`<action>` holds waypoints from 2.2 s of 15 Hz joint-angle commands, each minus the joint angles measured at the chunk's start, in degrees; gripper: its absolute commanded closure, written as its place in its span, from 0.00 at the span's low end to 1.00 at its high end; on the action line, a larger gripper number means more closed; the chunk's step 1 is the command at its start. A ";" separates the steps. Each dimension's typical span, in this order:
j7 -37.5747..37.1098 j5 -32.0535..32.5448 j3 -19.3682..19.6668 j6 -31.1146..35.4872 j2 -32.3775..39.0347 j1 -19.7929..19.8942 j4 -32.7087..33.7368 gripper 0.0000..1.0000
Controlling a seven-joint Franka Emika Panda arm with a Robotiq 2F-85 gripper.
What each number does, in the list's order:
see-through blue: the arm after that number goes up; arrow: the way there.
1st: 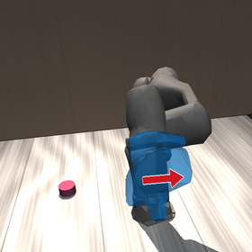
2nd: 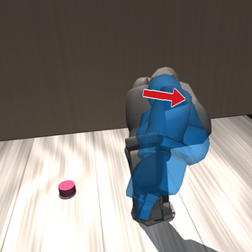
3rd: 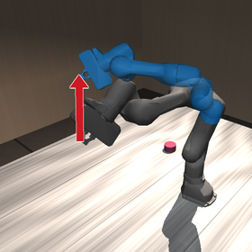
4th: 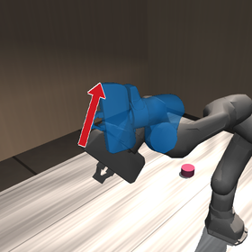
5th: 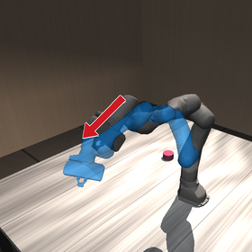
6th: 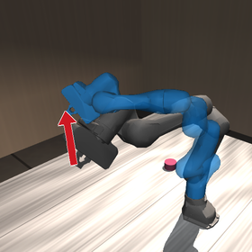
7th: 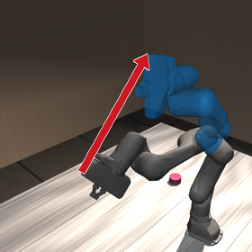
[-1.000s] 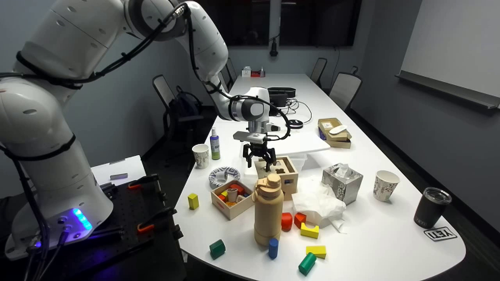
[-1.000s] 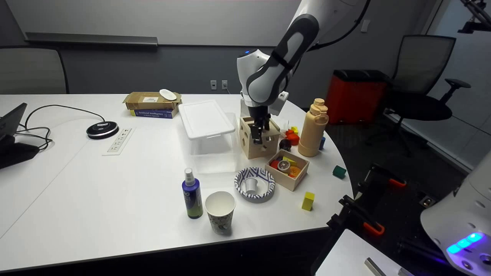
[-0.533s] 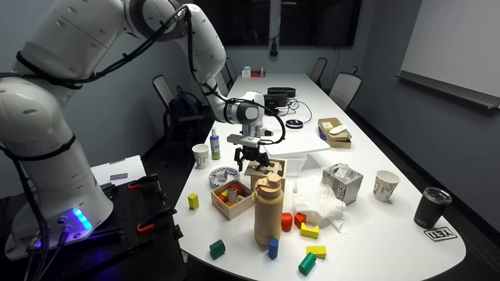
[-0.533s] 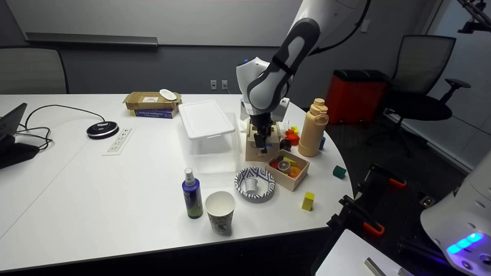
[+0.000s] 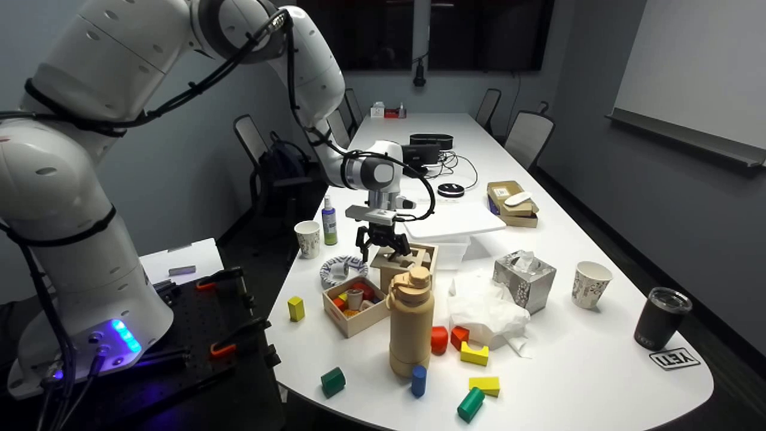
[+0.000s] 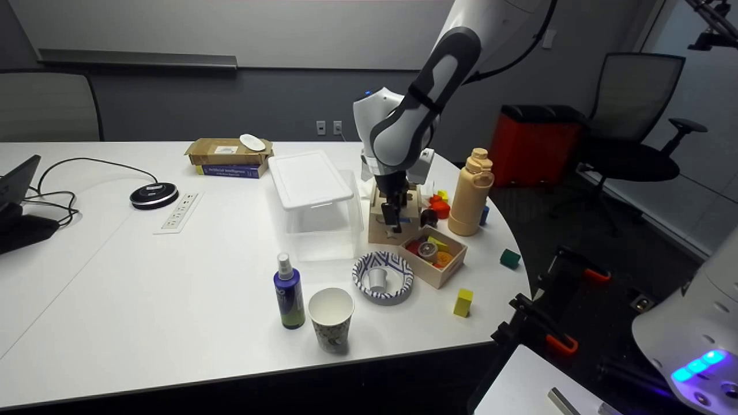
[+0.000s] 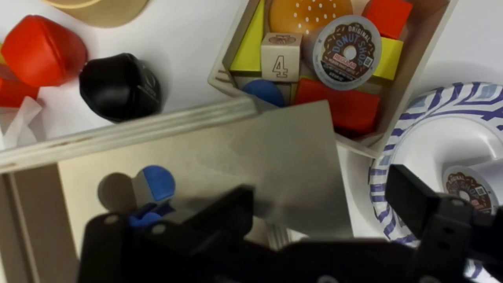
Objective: Move the shape sorter to the left
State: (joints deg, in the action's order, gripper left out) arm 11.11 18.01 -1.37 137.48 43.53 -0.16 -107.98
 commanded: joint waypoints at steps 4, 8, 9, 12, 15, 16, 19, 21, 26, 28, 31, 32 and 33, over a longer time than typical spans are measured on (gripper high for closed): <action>3.36 -1.33 -1.94 -1.67 -2.67 -0.55 -4.06 0.00; 4.62 -1.29 -2.67 -1.89 -3.71 -0.67 -5.75 0.00; 4.80 -1.33 -2.87 -1.82 -3.97 -0.67 -6.10 0.00; 5.49 -1.51 -3.55 -1.69 -4.68 -0.69 -7.09 0.00; 5.68 -1.70 -4.29 -1.76 -5.11 -0.75 -7.77 0.00; 5.70 -1.73 -4.51 -1.75 -5.16 -0.79 -7.97 0.00; 5.87 -1.89 -5.11 -1.90 -5.57 -0.82 -8.92 0.00; 5.98 -2.09 -5.51 -2.06 -5.87 -0.81 -9.54 0.00; 7.71 -4.16 -7.21 -3.66 -6.83 -0.63 -10.72 0.00; 9.05 -5.44 -8.07 -5.18 -7.43 -0.49 -11.09 0.00; 10.90 -7.28 -9.14 -8.29 -8.11 -0.39 -11.09 0.00; 11.53 -7.85 -9.41 -9.17 -8.39 -0.35 -11.11 0.00; 11.88 -8.29 -9.56 -9.92 -8.62 -0.38 -11.12 0.00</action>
State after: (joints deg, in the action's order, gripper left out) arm 20.58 11.97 -10.19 130.19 37.68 -0.70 -116.94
